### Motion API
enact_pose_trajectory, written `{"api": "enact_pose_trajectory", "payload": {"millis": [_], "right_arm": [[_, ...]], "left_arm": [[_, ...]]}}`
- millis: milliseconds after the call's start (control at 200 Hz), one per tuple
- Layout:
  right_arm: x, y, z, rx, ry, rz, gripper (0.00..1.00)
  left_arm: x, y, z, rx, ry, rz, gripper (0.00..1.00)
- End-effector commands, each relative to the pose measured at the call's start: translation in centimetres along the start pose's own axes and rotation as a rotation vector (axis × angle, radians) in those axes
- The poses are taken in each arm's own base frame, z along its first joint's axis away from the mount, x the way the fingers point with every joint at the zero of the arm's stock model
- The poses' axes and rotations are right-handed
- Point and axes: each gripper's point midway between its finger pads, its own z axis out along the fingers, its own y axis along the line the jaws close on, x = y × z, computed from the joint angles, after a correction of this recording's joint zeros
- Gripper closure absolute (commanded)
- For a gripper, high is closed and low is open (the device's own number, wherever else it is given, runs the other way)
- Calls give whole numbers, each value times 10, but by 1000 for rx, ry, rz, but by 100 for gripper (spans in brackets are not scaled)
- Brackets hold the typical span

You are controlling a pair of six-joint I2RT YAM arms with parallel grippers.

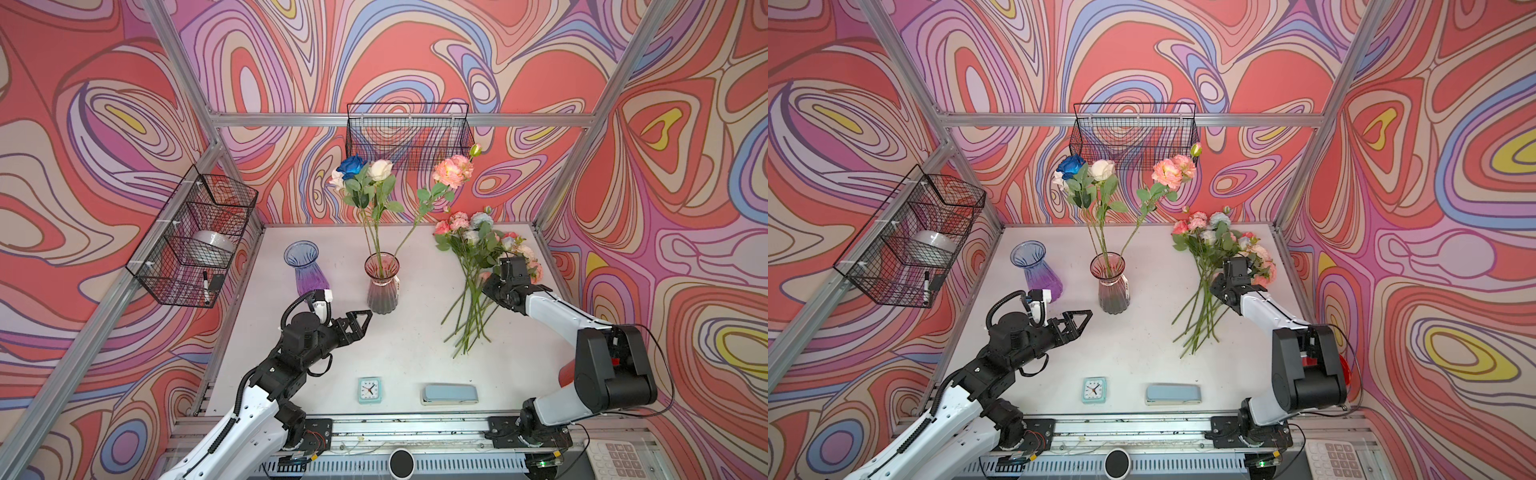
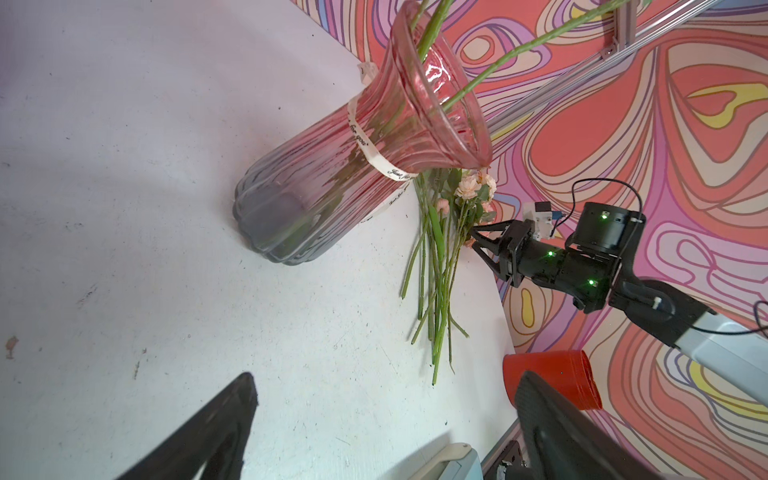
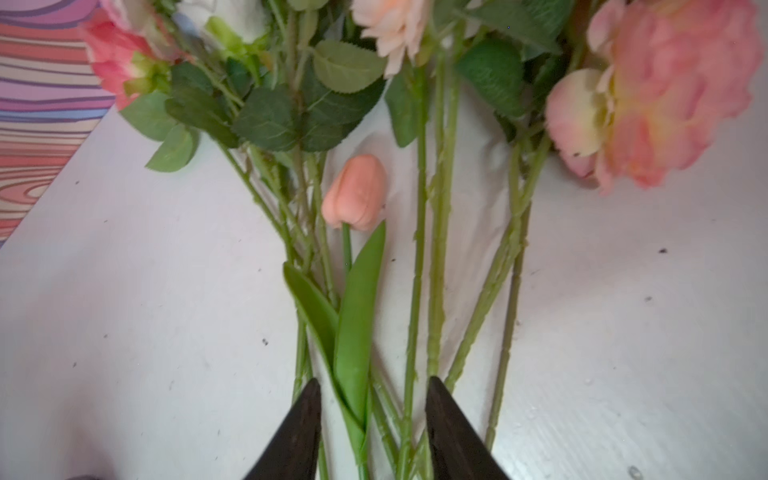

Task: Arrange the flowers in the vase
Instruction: 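Draw the left gripper back while the right gripper closes on another bouquet stem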

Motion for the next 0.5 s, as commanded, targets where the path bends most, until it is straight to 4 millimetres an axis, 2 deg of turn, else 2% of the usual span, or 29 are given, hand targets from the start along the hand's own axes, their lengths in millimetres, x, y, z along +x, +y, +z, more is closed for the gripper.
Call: {"api": "enact_pose_trajectory", "payload": {"millis": [0,270,375,496], "right_arm": [[-15,-9,10,70,-18,-6,60],[-28,-21,36,150,6,-2,65],[-33,-23,39,173,4,-5,68],[-26,-30,50,204,34,-12,72]], "left_arm": [[3,2,-2,5,0,-3,1],[3,2,-5,-4,-2,14,1],[3,2,-6,-8,1,21,1],[2,2,-8,-14,-3,28,1]]}}
